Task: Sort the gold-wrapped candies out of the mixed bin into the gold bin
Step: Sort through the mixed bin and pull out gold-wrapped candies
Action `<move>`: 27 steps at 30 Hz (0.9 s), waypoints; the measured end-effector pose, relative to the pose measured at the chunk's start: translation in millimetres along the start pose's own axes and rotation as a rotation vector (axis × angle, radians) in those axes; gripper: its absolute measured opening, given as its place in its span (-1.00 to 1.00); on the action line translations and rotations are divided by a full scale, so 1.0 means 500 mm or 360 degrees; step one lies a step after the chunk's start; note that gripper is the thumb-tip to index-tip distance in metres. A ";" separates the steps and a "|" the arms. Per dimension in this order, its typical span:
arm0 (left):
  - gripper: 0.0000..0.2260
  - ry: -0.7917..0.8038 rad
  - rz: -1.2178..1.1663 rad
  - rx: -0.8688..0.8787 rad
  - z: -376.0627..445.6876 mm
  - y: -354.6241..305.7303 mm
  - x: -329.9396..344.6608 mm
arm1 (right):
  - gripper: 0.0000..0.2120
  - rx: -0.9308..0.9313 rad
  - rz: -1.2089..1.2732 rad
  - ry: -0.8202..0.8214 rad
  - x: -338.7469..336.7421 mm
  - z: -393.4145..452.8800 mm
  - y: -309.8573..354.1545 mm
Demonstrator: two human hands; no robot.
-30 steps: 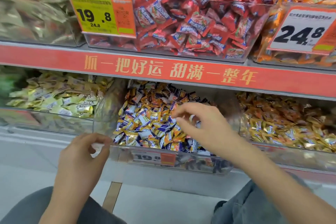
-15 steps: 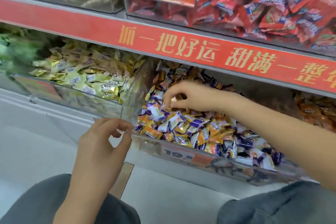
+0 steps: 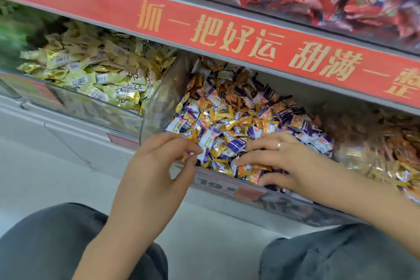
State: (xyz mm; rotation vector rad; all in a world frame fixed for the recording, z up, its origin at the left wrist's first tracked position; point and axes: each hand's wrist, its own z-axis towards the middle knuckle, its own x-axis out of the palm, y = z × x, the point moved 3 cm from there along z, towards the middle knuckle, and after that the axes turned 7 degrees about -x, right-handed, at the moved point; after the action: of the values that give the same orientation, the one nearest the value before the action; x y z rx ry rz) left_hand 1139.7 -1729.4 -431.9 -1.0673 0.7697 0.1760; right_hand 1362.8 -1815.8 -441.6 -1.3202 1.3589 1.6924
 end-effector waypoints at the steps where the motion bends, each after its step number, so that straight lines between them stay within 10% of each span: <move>1: -0.88 0.0073 -0.0053 0.0004 0.006 -0.011 0.005 | -0.67 0.0010 0.0061 -0.0039 -0.002 0.004 -0.003; 11: -0.76 0.1191 0.0464 0.0013 0.117 -0.080 0.100 | -0.85 0.0459 0.1003 -0.0536 -0.058 -0.003 -0.034; 15: -0.72 0.1431 0.0411 -0.0066 0.133 -0.069 0.102 | -0.40 0.0755 0.1776 -0.0780 -0.054 -0.020 -0.055; 21: -0.78 0.1227 0.0302 -0.0065 0.134 -0.054 0.077 | -0.93 0.0946 0.2260 -0.1128 -0.084 -0.036 -0.060; 27: -0.80 0.0901 -0.0170 -0.0371 0.150 -0.051 0.033 | -0.76 0.1200 0.2114 -0.1114 -0.086 -0.048 -0.064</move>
State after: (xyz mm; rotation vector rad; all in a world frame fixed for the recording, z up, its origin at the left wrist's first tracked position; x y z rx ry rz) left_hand 1200.4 -1682.9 -405.0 -1.4002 1.2161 -0.1407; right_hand 1413.1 -1823.0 -412.2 0.7653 2.1698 1.6749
